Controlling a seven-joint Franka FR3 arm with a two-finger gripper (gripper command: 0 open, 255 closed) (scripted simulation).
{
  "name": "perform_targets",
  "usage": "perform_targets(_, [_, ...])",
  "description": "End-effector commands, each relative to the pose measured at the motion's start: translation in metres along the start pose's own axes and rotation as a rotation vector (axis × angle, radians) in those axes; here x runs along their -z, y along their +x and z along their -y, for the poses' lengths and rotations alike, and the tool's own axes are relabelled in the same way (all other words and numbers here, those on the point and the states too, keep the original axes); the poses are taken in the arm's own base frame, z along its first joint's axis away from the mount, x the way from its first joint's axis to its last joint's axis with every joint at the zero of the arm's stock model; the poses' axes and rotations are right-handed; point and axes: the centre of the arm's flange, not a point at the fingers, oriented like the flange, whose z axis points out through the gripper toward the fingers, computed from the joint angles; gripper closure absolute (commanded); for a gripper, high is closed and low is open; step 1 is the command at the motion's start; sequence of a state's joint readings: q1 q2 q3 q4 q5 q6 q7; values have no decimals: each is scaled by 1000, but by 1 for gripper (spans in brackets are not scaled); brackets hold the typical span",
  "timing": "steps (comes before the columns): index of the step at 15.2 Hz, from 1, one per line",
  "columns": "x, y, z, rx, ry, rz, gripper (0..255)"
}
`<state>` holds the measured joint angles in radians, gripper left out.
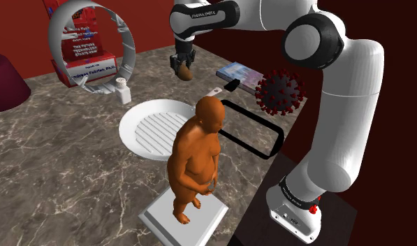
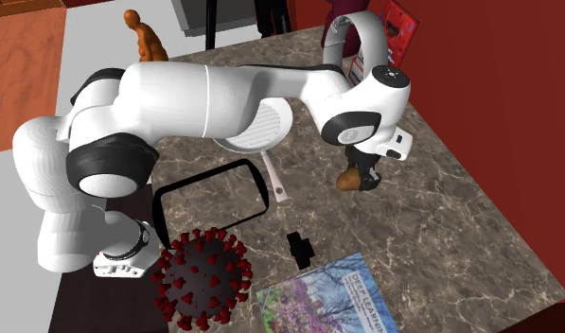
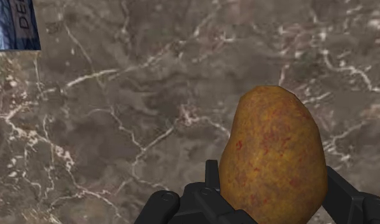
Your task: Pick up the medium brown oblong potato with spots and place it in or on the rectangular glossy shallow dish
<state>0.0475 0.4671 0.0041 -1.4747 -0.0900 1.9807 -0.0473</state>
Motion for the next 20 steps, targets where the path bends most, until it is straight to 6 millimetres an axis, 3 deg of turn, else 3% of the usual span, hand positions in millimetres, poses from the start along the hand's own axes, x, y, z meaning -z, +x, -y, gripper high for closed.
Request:
perform_targets(1, [0, 0, 0, 0, 0, 0, 255])
perform_targets(20, [100, 3, -8, 0, 0, 0, 255])
